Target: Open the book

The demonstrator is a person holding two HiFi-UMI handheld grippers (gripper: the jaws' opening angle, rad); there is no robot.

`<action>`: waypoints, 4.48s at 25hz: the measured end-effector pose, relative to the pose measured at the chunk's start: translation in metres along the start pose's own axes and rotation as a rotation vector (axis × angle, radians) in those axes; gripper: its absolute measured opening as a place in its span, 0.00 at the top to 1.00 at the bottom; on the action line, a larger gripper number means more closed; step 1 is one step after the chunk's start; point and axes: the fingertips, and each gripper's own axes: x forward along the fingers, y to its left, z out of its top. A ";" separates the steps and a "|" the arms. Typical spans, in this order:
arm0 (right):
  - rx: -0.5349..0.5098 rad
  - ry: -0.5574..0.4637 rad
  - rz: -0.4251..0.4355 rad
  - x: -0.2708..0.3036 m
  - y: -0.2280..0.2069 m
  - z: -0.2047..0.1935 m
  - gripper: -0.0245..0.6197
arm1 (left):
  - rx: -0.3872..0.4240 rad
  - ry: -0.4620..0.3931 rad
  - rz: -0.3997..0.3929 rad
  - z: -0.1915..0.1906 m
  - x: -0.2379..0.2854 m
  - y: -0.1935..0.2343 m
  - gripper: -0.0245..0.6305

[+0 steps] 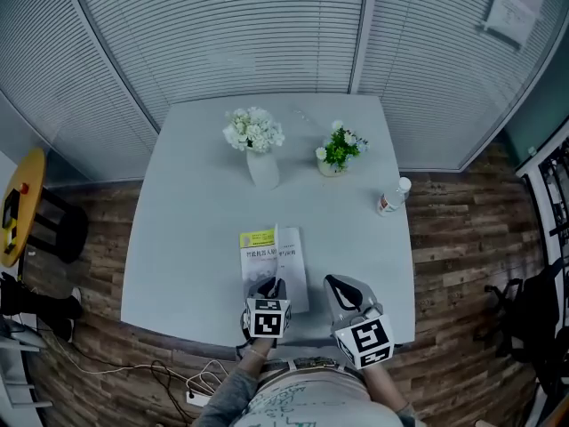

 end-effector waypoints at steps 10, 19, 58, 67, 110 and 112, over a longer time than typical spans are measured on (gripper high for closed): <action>0.014 0.007 -0.053 0.011 0.022 0.004 0.96 | 0.056 0.027 -0.022 -0.008 -0.004 0.027 0.96; 0.012 0.026 -0.051 0.032 0.046 0.006 0.96 | 0.025 0.014 -0.075 -0.007 -0.014 0.045 0.96; -0.009 0.082 -0.061 0.091 0.110 0.012 0.96 | -0.108 0.042 -0.021 -0.045 -0.048 0.175 0.93; 0.018 0.067 -0.106 0.109 0.127 0.018 0.96 | -0.143 0.063 0.028 -0.064 -0.061 0.227 0.92; 0.038 0.068 -0.181 0.105 0.140 0.005 0.96 | -0.045 0.099 -0.007 -0.098 -0.042 0.249 0.89; 0.044 0.072 -0.182 0.105 0.139 0.004 0.96 | -0.042 0.096 -0.007 -0.098 -0.043 0.248 0.89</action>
